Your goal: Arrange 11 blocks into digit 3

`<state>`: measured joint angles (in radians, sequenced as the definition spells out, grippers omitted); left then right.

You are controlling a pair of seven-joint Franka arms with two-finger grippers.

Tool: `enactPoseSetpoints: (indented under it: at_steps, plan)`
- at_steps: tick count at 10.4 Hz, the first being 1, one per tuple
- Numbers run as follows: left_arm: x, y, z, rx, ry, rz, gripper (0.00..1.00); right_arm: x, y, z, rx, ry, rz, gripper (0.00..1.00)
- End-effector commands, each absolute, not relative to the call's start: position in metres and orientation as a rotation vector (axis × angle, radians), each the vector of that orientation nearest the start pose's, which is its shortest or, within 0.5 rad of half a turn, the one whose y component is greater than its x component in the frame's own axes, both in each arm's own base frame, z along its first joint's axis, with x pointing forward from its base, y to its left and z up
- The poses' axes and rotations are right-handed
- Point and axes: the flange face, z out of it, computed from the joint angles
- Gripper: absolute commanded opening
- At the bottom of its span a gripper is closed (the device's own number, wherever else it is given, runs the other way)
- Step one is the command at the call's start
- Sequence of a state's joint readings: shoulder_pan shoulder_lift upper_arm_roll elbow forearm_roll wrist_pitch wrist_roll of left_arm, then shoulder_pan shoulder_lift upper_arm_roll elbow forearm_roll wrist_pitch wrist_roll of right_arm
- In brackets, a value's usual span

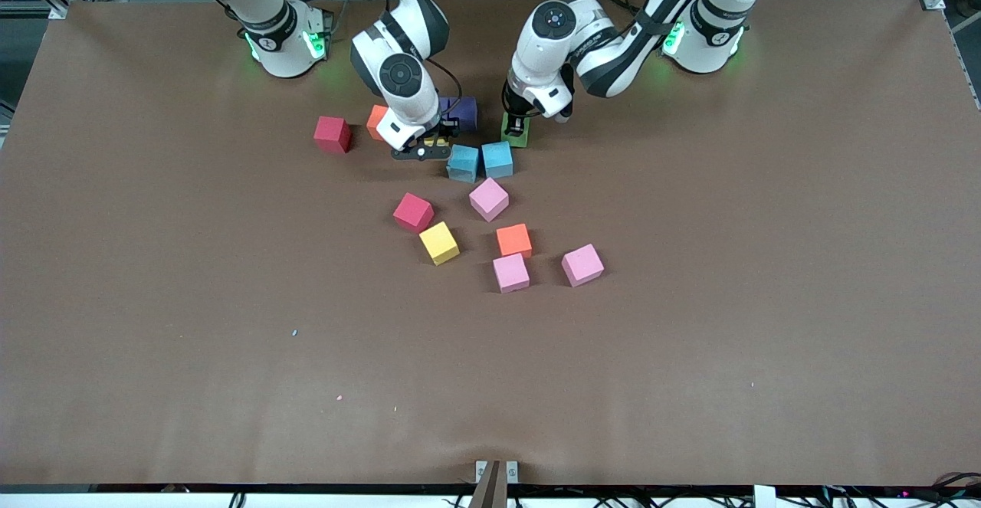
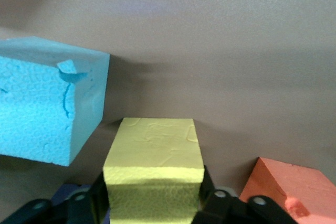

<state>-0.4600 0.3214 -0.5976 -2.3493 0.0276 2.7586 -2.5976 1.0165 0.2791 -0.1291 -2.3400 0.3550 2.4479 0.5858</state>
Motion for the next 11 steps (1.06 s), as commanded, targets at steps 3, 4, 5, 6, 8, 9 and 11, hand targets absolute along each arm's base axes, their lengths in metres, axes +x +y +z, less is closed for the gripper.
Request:
enactPoseSetpoints:
  at_steps: [3, 4, 5, 6, 8, 9, 11]
  plan:
    - [0.235, -0.502, 0.258, -2.110, -2.414, 0.359, 0.00, 0.346, 0.394, 0.252, -3.080, 0.053, 0.369, 1.00]
    - [0.234, -0.507, 0.257, -2.088, -2.423, 0.377, 0.00, 0.359, 0.389, 0.267, -3.072, 0.071, 0.380, 1.00]
    - [0.225, -0.519, 0.258, -2.083, -2.420, 0.398, 0.00, 0.373, 0.380, 0.275, -3.081, 0.084, 0.375, 1.00]
    - [0.216, -0.525, 0.251, -2.081, -2.398, 0.406, 0.00, 0.390, 0.371, 0.281, -3.099, 0.075, 0.326, 1.00]
    - [0.217, -0.527, 0.248, -2.088, -2.391, 0.407, 0.00, 0.439, 0.349, 0.298, -3.082, 0.132, 0.242, 1.00]
    - [0.215, -0.525, 0.246, -2.088, -2.378, 0.397, 0.00, 0.463, 0.344, 0.304, -3.064, 0.198, 0.209, 1.00]
    - [0.213, -0.522, 0.242, -2.083, -2.361, 0.382, 0.00, 0.488, 0.347, 0.296, -3.088, 0.273, 0.247, 1.00]
